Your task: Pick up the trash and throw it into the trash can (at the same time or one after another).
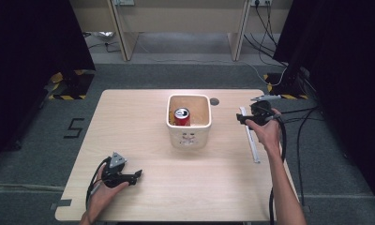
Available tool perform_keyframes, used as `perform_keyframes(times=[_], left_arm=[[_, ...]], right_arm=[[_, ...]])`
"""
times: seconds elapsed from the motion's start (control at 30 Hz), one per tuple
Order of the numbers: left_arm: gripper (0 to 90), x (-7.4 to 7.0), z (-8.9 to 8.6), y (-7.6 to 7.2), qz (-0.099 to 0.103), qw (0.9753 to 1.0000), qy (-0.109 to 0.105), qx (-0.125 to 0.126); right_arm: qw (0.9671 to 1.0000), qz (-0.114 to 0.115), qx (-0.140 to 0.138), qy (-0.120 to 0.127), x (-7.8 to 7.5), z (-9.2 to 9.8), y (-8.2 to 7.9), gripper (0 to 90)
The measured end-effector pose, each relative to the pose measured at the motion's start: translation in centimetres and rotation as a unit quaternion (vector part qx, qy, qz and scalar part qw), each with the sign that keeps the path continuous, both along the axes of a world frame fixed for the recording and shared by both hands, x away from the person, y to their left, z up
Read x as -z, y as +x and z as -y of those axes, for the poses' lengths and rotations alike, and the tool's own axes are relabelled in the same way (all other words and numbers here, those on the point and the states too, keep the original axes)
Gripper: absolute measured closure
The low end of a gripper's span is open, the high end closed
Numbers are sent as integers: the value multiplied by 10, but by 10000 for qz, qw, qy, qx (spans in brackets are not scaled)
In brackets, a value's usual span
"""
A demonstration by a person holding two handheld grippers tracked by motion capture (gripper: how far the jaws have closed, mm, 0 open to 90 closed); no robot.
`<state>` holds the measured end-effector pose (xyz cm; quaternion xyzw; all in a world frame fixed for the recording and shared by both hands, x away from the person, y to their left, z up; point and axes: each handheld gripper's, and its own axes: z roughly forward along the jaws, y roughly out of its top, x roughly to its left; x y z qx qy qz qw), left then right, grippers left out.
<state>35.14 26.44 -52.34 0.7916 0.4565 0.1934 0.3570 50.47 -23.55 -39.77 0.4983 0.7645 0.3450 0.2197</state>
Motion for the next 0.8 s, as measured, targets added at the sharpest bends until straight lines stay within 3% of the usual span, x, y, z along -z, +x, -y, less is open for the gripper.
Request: perform_keyframes(times=[0.4, 0.8], left_arm=[[142, 0, 0, 0, -3, 10000, -4, 1], [142, 0, 0, 0, -1, 10000, 0, 0]], right_arm=[[9994, -208, 254, -62, 28, 16, 6, 368], [9977, -406, 536, 74, 51, 29, 12, 359]])
